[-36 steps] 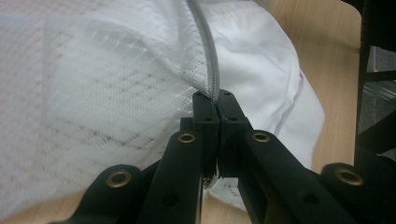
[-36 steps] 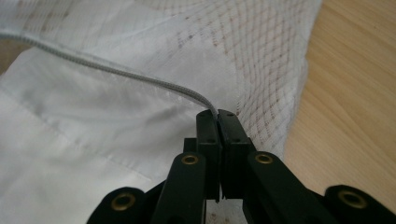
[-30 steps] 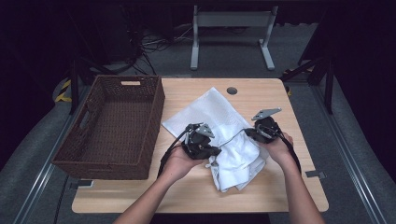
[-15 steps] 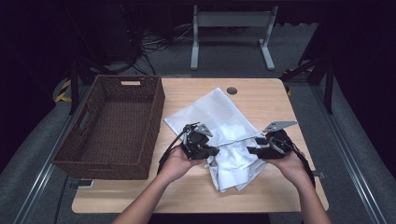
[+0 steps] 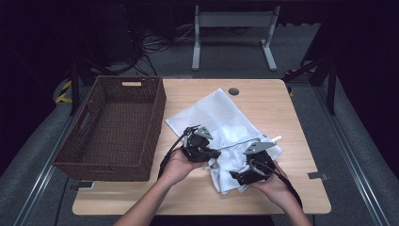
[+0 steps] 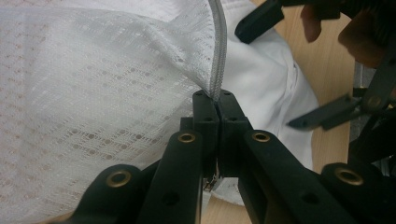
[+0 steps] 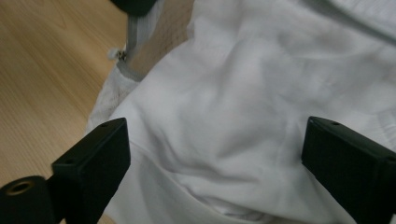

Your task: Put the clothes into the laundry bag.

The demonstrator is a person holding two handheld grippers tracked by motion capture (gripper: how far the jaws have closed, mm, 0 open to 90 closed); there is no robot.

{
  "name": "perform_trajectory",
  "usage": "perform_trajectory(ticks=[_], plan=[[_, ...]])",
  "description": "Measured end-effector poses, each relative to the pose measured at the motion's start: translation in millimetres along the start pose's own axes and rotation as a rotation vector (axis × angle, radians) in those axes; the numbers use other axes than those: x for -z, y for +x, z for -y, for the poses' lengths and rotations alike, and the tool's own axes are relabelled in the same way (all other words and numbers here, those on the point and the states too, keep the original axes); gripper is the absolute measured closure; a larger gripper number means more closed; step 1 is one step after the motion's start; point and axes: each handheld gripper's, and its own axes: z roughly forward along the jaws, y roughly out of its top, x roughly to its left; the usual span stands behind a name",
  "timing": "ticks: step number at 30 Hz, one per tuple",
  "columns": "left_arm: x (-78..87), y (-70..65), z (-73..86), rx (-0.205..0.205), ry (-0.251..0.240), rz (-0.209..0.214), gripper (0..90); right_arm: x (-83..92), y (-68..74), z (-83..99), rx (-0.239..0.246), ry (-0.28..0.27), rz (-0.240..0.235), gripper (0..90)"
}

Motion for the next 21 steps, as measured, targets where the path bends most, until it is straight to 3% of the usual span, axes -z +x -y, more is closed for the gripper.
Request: perform_trajectory(ticks=[6, 8, 11, 12, 16, 21], plan=[[0.2, 1.8, 0.0, 0.003, -0.002, -0.008, 88.8, -19.6, 7.0, 9.8, 0.062, 0.076, 0.064, 9.3], [1.4, 2.0, 0.5, 0.006, -0.005, -0.008, 88.8, -22.1, 4.2, 12.5, 0.035, 0.078, 0.048, 12.8], [4.2, 3.6, 1.5, 0.007, -0.013, -0.009, 88.8, -22.1, 0.5, 15.8, 0.005, 0.081, 0.036, 25.0], [5.1, 4.4, 1.7, 0.005, -0.014, -0.011, 88.8, -20.5, 0.1, 16.7, 0.02, 0.08, 0.059, 29.3], [7.6, 7.6, 1.4, 0.008, -0.019, -0.006, 88.8, -18.4, -2.5, 16.8, 0.01, 0.067, 0.069, 47.5], [5.8, 8.7, 1.5, 0.011, -0.015, 0.002, 88.8, -15.6, -8.1, 18.7, 0.01, 0.055, 0.074, 62.3]])
